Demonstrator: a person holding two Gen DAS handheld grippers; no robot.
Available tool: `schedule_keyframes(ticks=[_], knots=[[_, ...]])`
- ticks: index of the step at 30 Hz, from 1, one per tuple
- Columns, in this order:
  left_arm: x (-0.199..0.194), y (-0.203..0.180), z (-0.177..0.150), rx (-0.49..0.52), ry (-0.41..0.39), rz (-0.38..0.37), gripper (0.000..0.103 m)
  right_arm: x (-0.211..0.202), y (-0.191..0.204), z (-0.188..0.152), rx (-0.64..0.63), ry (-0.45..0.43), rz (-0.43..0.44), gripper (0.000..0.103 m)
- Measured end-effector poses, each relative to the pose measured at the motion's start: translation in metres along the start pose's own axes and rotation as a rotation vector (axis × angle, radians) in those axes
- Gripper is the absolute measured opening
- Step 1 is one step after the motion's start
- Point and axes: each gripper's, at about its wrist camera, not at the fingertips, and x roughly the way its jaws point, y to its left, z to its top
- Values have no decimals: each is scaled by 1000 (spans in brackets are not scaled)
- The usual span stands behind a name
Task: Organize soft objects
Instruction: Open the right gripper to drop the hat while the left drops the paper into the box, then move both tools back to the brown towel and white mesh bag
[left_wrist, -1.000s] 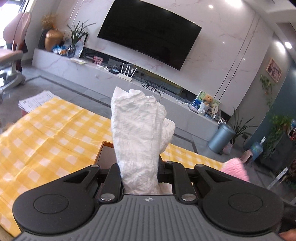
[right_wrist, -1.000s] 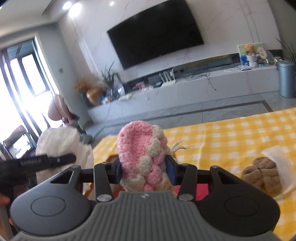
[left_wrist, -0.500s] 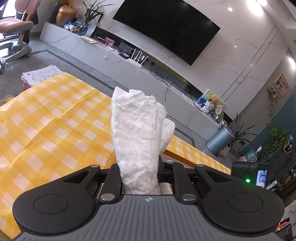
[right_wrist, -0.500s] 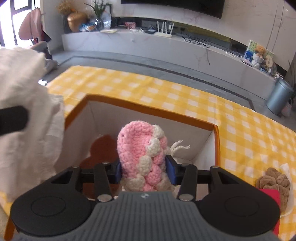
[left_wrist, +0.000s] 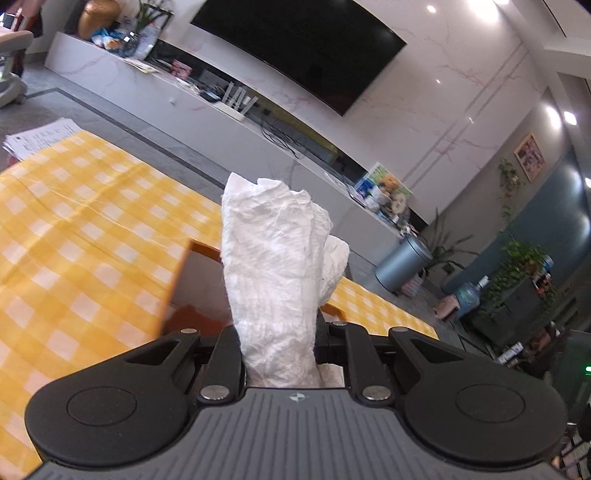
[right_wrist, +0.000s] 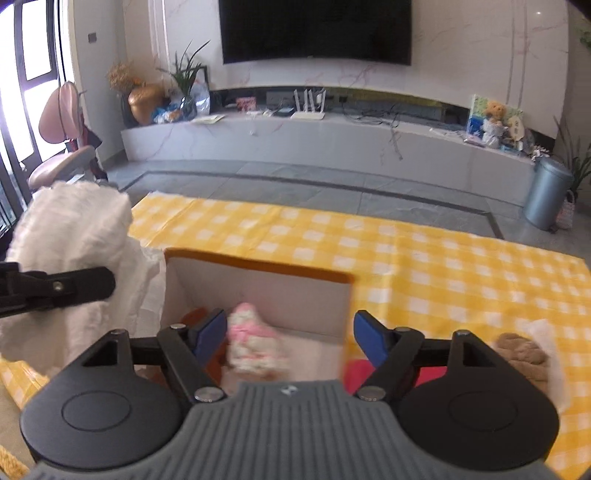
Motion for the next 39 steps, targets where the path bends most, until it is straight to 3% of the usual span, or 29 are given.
schedule_keyframes(ticks=[4, 9, 16, 20, 23, 24, 25, 39], knots=[[31, -20, -8, 23, 72, -3, 17, -36, -46, -16, 57, -74, -87, 78], [69, -38, -27, 103, 154, 31, 17, -46, -97, -42, 189, -87, -78, 78], [95, -46, -46, 158, 211, 92, 18, -41, -116, -53, 248, -66, -53, 77], [94, -46, -47, 155, 201, 99, 21, -41, -116, -55, 246, -62, -51, 77], [90, -48, -45, 141, 164, 99, 43, -42, -119, -57, 247, -53, -57, 77], [89, -49, -44, 146, 154, 102, 67, -43, -120, -58, 249, -50, -60, 77], [87, -51, -44, 159, 140, 109, 84, -43, -120, -58, 252, -49, -63, 77], [43, -93, -40, 318, 30, 199, 87, -51, -123, -56, 224, -60, -82, 77]])
